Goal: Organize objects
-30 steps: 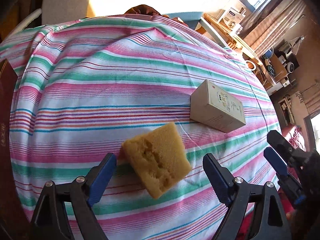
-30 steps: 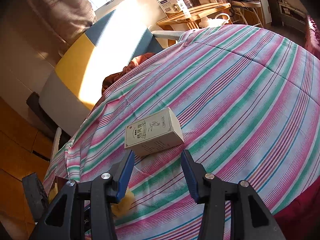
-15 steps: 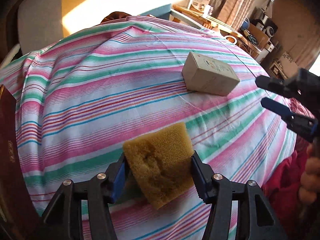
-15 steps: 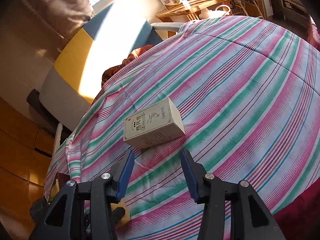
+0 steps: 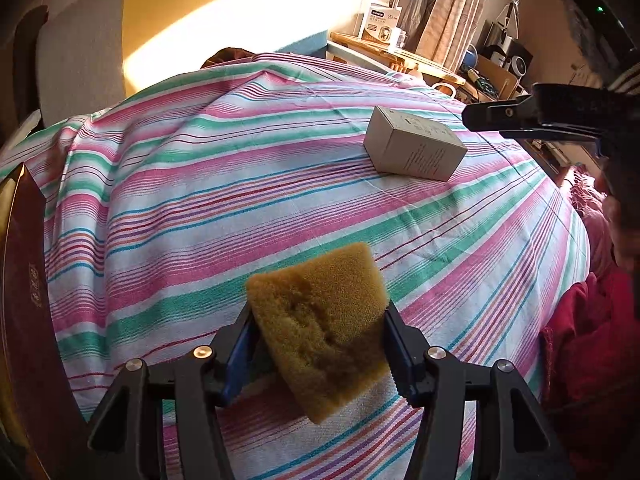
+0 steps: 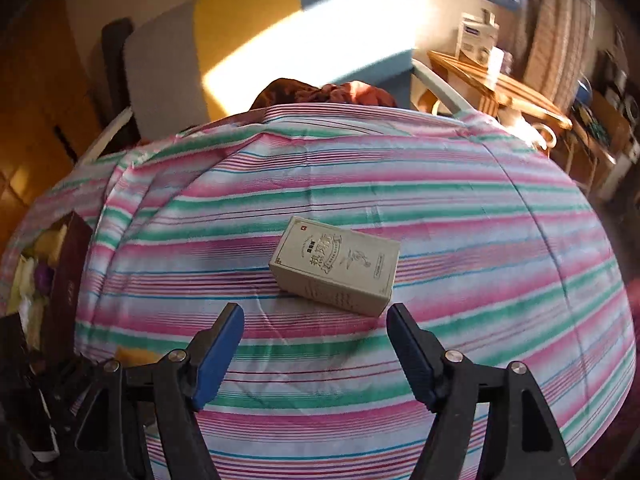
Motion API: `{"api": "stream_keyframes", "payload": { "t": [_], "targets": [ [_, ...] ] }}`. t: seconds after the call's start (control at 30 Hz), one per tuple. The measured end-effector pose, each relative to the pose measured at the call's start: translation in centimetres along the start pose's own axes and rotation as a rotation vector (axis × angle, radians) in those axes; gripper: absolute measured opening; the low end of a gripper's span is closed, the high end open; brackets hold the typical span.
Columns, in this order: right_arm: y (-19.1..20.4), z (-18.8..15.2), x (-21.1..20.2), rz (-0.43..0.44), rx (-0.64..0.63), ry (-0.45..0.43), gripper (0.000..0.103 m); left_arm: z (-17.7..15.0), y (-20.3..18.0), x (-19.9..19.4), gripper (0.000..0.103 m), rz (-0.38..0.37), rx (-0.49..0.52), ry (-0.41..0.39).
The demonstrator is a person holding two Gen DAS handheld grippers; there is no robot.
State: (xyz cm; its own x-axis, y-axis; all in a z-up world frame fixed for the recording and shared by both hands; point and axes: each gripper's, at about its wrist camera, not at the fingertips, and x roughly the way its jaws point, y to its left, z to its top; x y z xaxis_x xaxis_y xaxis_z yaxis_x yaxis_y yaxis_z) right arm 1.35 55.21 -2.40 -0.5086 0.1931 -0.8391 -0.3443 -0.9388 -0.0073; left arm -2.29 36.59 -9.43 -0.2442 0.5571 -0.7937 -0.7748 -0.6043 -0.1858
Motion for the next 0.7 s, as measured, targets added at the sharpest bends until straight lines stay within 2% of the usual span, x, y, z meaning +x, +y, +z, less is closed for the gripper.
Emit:
{"api": "stream_keyframes", "payload": {
  "t": [0.2,0.3,0.43,0.53,0.57,0.6,0.7],
  "targets": [
    [1.0,3.6,4.9,-0.098,-0.379,0.184,0.078,0.0,0.3,0.1,0.06,-0.021,-0.02,-0.005],
    [1.4,4.3,7.2,-0.091,-0.484,0.278,0.079,0.0,0.4,0.1,0.06,-0.032,-0.03,-0.005],
    [2.1,4.4,9.2,-0.09,-0.604,0.353,0.081,0.1,0.6,0.2,0.061,-0.038,-0.046,-0.004],
    [2.4,4.5,10.8,-0.107,-0.637,0.386,0.081,0.1,0.6,0.2,0.062,-0.039,-0.047,-0.006],
    [2.3,4.5,11.2,-0.107,-0.626,0.387,0.078,0.1,0.7,0.2,0.062,-0.04,-0.048,-0.006],
    [2.2,4.4,11.5,-0.103,-0.604,0.389,0.071,0.1,0.7,0.2,0.062,-0.041,-0.05,-0.007],
    [2.0,3.8,11.1,-0.132,-0.52,0.341,0.061,-0.1,0.5,0.2,0.062,-0.035,-0.04,-0.016]
  ]
}}
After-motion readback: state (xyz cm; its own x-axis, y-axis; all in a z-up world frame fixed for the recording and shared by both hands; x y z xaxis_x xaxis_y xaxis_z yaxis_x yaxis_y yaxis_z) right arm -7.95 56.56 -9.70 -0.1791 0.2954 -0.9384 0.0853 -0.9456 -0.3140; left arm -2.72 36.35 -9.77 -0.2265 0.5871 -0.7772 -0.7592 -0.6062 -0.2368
